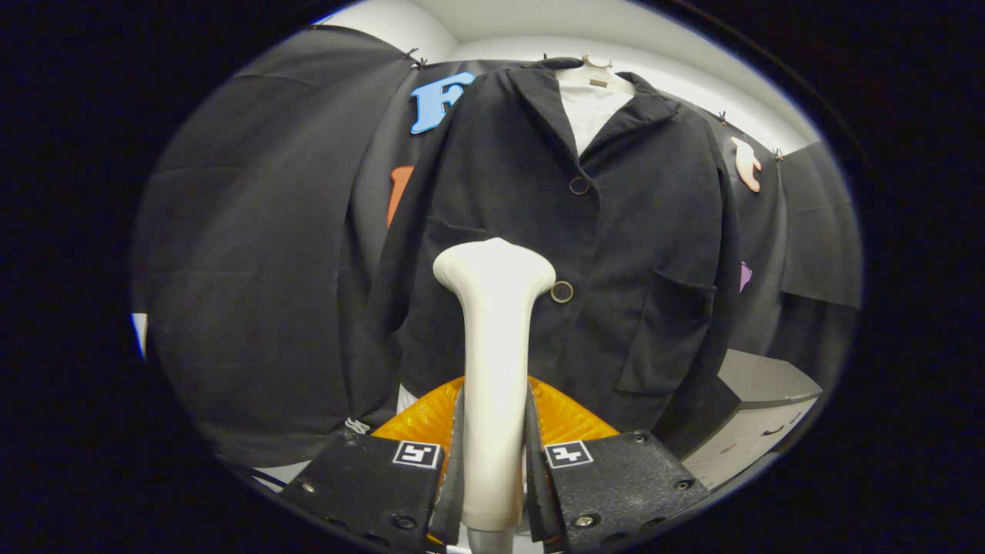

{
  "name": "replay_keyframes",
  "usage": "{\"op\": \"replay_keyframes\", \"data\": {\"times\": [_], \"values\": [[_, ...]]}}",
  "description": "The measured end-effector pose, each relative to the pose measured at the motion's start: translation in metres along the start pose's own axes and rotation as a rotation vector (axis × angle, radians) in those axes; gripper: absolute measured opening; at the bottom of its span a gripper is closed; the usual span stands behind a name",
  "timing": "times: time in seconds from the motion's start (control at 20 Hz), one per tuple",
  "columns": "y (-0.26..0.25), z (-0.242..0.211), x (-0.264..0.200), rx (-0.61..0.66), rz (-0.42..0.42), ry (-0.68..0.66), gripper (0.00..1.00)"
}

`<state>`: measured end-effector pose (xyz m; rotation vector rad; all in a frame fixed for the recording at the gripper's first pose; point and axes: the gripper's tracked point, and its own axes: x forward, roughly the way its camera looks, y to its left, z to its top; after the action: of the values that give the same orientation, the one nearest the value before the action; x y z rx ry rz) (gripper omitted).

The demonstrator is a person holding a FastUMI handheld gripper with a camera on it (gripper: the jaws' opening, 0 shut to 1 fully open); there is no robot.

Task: Iron the clothes twice with a garment steamer, once on the left side and once on the right side.

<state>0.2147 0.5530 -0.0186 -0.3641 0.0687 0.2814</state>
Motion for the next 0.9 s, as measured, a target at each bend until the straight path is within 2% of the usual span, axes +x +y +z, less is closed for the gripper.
{"op": "replay_keyframes", "data": {"times": [0.55, 0.9], "values": [[0.005, -0.072, -0.004, -0.018, 0.054, 0.17, 0.36], [0.008, -0.103, 0.004, -0.046, 0.047, 0.23, 0.36]]}}
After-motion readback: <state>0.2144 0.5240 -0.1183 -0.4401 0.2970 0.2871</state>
